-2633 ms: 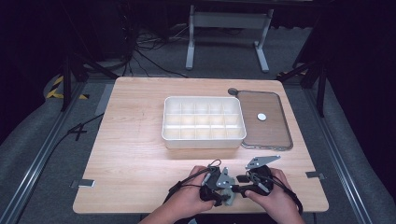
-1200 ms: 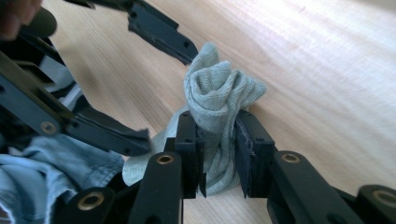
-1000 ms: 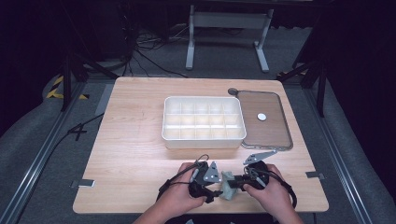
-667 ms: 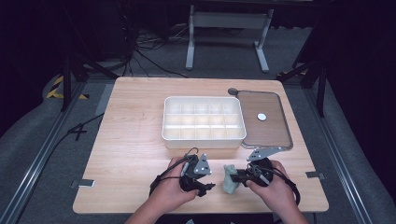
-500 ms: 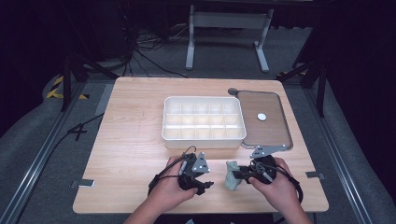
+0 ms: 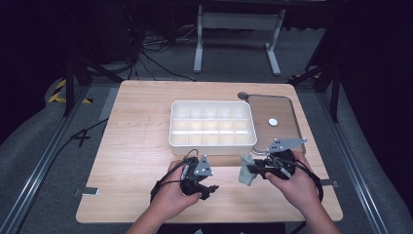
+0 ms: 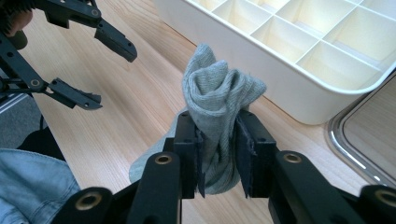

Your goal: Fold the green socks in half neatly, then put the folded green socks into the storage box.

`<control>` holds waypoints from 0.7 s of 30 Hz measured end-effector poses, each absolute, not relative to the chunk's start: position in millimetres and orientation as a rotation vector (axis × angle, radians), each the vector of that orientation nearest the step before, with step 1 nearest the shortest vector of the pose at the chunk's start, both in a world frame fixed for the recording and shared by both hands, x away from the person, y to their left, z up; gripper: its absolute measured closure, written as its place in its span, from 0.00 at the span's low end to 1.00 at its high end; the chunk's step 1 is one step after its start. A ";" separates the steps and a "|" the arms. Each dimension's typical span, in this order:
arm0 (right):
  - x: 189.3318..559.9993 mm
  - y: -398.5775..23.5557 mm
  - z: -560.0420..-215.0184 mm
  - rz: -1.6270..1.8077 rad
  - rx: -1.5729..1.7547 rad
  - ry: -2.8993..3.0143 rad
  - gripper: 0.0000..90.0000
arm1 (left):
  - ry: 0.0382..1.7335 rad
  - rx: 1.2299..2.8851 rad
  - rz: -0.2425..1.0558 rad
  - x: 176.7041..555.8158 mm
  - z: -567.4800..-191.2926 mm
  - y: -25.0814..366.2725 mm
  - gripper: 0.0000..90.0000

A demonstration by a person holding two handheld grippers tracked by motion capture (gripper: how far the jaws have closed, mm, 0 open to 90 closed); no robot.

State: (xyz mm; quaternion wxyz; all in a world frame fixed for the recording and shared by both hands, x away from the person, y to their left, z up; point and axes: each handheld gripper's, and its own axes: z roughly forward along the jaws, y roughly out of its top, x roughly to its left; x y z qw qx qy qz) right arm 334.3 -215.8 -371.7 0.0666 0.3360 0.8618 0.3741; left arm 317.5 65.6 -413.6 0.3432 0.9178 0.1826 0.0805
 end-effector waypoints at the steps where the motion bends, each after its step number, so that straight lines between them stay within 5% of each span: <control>1: 335.3 -215.6 -370.6 1.127 1.014 2.601 0.80 | 0.477 2.383 0.212 317.6 -413.2 65.9 0.41; 21: 371.2 -213.9 -350.7 1.062 0.966 2.531 0.80 | 0.501 2.375 0.223 320.4 -410.2 74.6 0.41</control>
